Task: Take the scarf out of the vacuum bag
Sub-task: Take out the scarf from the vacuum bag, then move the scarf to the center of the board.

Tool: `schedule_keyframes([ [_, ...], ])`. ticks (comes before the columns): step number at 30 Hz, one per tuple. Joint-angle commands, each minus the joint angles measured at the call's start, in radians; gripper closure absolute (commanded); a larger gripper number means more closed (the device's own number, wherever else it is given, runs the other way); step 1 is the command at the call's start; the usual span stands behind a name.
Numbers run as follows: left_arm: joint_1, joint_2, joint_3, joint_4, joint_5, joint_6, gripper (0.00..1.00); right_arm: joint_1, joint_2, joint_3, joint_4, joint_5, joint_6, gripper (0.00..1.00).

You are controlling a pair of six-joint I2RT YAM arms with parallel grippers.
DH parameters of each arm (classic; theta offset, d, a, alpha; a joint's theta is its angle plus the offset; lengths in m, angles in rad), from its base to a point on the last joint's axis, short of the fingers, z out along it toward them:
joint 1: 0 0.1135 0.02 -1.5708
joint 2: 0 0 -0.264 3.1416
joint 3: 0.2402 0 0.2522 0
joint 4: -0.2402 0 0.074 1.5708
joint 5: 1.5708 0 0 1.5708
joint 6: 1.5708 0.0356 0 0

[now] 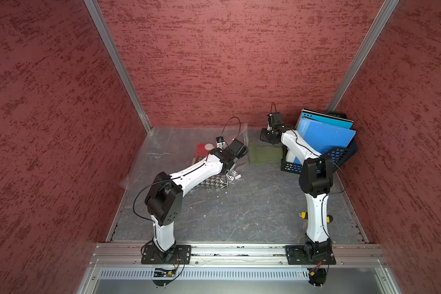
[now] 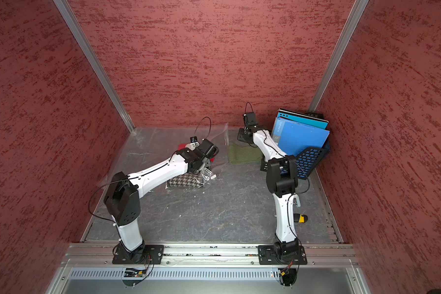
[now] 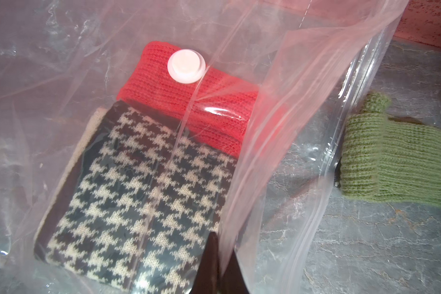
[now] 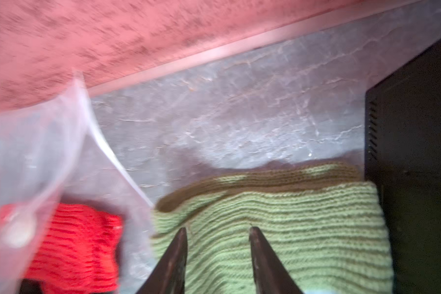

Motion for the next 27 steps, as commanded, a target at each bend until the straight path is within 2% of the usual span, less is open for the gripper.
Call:
schedule_keyframes([
  [1,-0.006,-0.039,0.044,-0.048,-0.046,-0.02,1.0,0.036,-0.007,0.001,-0.204,-0.039,0.027,0.61],
  [5,-0.005,-0.021,0.078,-0.076,-0.069,-0.023,1.0,0.086,-0.053,-0.057,-0.285,-0.089,0.04,0.64],
  [8,-0.003,-0.007,0.072,-0.043,-0.068,-0.005,1.0,0.113,-0.127,-0.168,-0.262,-0.13,0.061,0.66],
  [15,0.001,0.024,0.089,-0.016,-0.054,0.002,1.0,0.144,-0.217,-0.304,-0.28,-0.141,0.081,0.69],
  [21,0.004,0.019,0.098,-0.017,-0.062,0.003,1.0,0.146,-0.133,-0.342,-0.203,-0.145,0.116,0.71],
  [27,0.005,0.005,0.113,-0.031,-0.074,0.014,1.0,0.143,0.008,-0.243,-0.171,-0.141,0.138,0.72],
])
